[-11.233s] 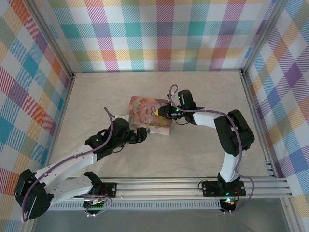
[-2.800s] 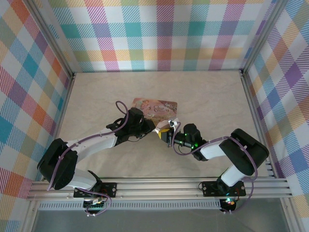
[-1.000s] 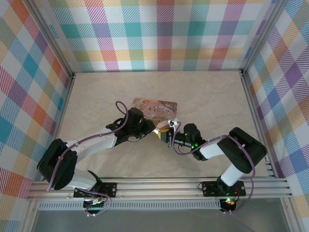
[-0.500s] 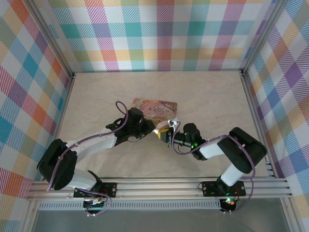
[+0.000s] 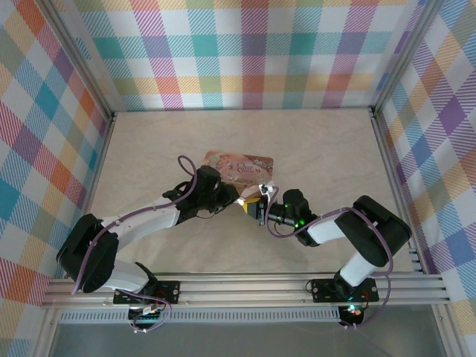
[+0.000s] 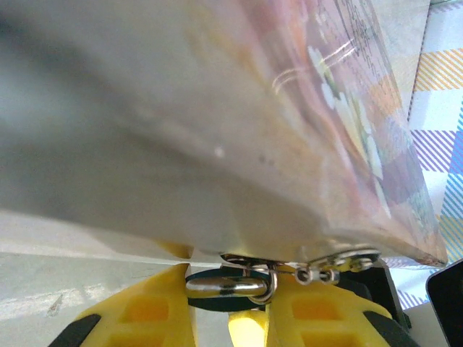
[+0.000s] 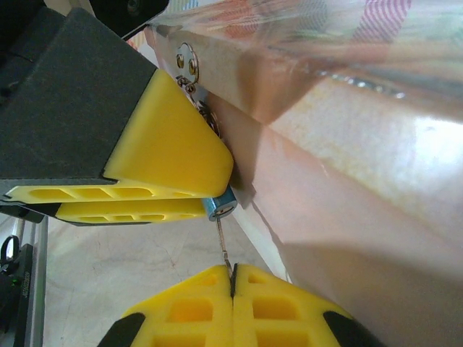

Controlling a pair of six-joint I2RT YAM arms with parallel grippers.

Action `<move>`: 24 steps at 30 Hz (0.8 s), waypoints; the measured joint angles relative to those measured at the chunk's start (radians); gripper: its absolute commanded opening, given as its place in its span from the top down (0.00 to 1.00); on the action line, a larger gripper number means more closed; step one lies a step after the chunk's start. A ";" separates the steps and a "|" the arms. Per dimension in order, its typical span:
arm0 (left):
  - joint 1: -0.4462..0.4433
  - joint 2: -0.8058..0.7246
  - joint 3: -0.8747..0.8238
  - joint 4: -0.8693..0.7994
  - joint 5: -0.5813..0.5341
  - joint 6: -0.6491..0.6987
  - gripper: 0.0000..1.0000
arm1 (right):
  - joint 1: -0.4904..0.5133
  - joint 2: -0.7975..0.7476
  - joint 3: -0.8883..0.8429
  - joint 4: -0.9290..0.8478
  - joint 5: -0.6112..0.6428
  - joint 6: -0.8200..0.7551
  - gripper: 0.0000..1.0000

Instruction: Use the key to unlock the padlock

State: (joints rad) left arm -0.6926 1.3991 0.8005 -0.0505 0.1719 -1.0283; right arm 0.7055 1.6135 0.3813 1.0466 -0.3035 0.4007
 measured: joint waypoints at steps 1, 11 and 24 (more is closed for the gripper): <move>0.000 -0.001 0.000 0.000 0.001 0.000 0.81 | 0.000 0.000 0.000 0.001 -0.001 -0.003 1.00; 0.000 -0.002 0.000 -0.003 0.003 0.000 0.81 | -0.006 0.016 0.005 0.015 -0.020 -0.036 1.00; 0.000 -0.002 0.000 -0.003 0.003 0.002 0.81 | -0.013 0.030 0.007 0.035 -0.028 -0.090 1.00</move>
State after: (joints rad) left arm -0.6922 1.3975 0.8005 -0.0532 0.1745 -1.0264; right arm 0.6930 1.6432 0.3882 1.0813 -0.3313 0.3111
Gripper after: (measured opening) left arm 0.220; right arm 0.049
